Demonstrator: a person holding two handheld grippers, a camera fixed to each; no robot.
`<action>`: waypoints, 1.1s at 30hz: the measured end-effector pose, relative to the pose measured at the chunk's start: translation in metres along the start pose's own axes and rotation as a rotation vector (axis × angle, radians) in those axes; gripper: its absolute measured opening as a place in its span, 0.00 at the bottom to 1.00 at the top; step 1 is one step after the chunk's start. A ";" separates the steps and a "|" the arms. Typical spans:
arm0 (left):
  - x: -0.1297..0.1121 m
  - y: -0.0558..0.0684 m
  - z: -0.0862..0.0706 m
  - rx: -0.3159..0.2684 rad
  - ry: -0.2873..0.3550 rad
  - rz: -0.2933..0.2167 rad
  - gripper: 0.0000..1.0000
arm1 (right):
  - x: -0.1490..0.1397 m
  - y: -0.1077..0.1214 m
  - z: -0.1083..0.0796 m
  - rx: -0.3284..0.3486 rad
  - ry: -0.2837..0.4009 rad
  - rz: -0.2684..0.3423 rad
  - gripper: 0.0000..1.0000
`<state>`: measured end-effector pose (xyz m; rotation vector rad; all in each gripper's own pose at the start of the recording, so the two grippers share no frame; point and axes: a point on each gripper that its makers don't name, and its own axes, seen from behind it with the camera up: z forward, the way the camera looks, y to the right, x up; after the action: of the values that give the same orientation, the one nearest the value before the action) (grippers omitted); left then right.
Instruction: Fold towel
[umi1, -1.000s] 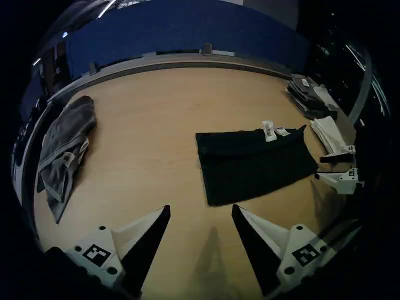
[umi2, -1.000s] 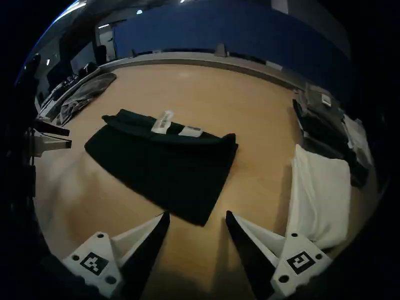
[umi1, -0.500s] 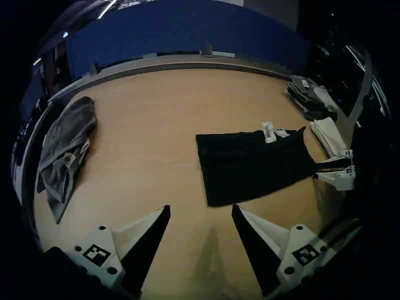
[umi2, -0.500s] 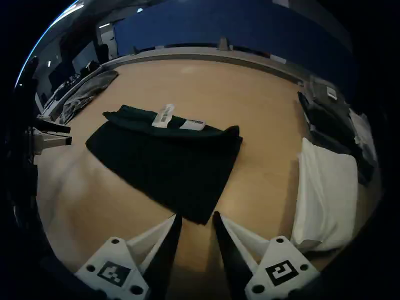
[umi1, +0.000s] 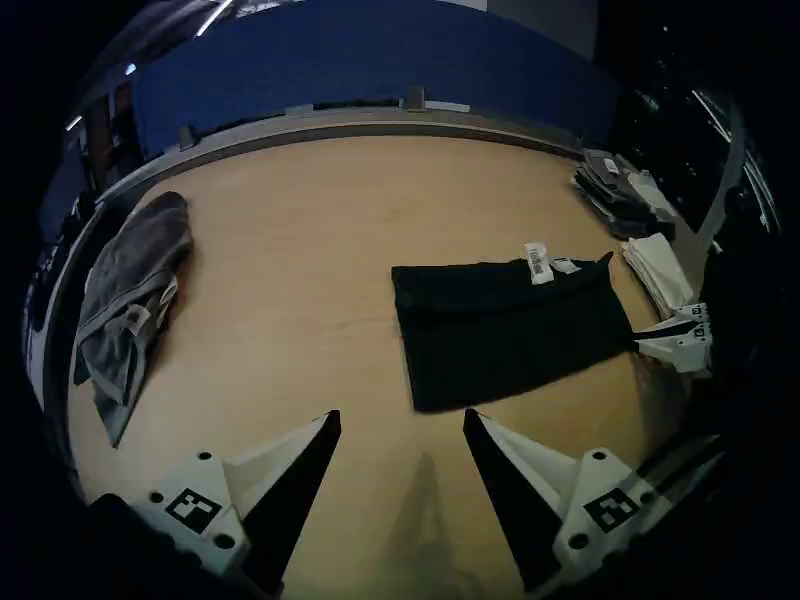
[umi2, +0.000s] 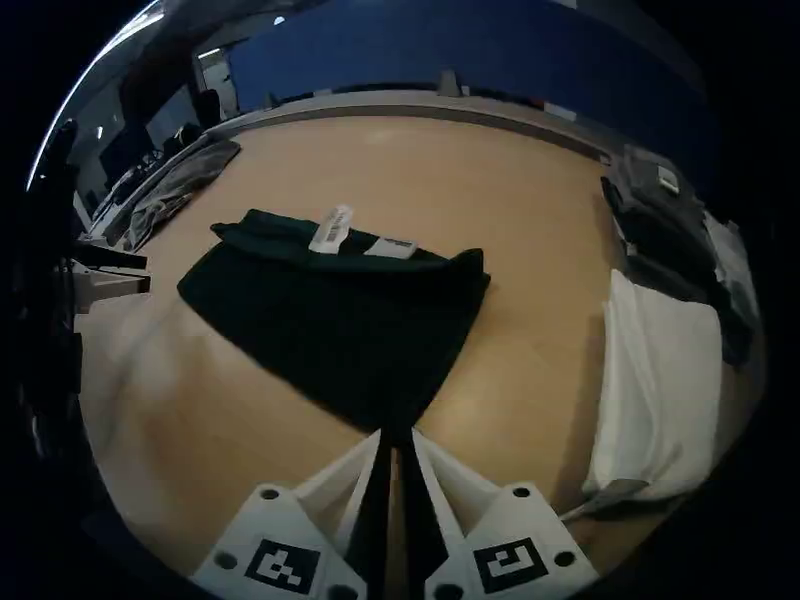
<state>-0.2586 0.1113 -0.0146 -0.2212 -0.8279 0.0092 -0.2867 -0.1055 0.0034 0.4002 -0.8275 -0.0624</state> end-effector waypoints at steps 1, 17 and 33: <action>0.000 0.000 0.000 0.000 0.000 0.001 0.91 | 0.000 0.000 0.000 0.002 0.000 0.002 0.05; 0.007 -0.003 -0.003 0.002 0.010 0.001 0.91 | 0.035 -0.004 -0.020 0.005 0.069 -0.014 0.03; 0.013 -0.006 -0.009 0.006 0.029 -0.008 0.91 | 0.107 -0.016 -0.035 0.016 0.159 -0.104 0.03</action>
<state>-0.2437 0.1051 -0.0100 -0.2119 -0.7997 0.0012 -0.1869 -0.1309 0.0516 0.4577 -0.6502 -0.1190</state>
